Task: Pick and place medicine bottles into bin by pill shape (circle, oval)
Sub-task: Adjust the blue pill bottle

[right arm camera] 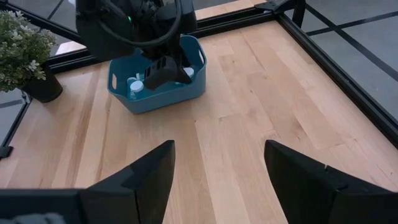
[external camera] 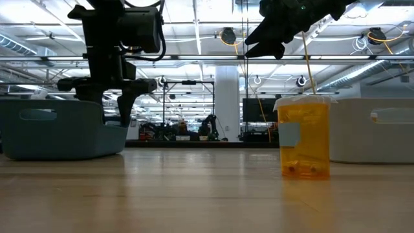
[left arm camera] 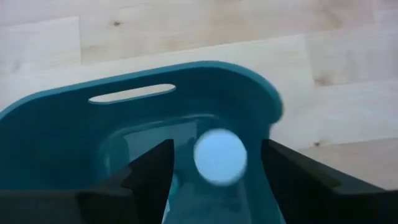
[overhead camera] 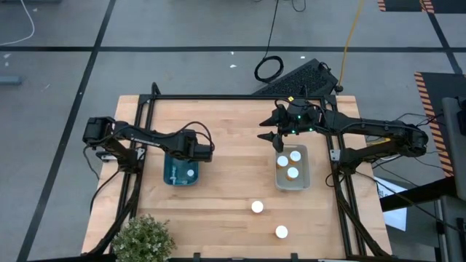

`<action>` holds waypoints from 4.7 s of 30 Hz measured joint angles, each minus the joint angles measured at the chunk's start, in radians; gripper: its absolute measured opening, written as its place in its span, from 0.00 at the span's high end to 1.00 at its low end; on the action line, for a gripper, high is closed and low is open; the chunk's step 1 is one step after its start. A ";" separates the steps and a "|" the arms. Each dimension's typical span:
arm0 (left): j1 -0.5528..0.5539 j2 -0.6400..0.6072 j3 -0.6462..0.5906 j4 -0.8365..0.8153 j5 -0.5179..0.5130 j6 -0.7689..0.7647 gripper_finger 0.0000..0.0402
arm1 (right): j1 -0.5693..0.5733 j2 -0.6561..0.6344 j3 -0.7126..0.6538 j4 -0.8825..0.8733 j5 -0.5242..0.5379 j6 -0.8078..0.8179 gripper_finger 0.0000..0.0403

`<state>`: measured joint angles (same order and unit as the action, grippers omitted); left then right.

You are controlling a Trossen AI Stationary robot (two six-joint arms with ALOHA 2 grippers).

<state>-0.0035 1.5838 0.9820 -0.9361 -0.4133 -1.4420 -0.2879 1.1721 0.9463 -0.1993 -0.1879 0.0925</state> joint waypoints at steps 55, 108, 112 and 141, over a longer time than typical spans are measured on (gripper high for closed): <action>-0.082 -0.032 -0.021 -0.221 0.466 -0.220 0.40 | 0.000 0.000 0.000 -0.004 -0.026 0.000 0.40; -0.073 -0.032 -0.149 -0.149 0.412 -0.173 0.64 | 0.000 0.000 0.000 -0.001 -0.024 0.000 0.40; -0.073 -0.032 -0.149 -0.125 0.409 -0.173 0.64 | 0.000 0.000 0.000 -0.001 -0.024 0.000 0.40; -0.074 -0.032 -0.202 -0.041 0.391 -0.160 0.64 | 0.000 0.000 0.000 -0.001 -0.023 0.000 0.40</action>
<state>-0.0772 1.5520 0.7795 -0.9775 -0.0219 -1.6016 -0.2882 1.1721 0.9463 -0.2001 -0.2111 0.0925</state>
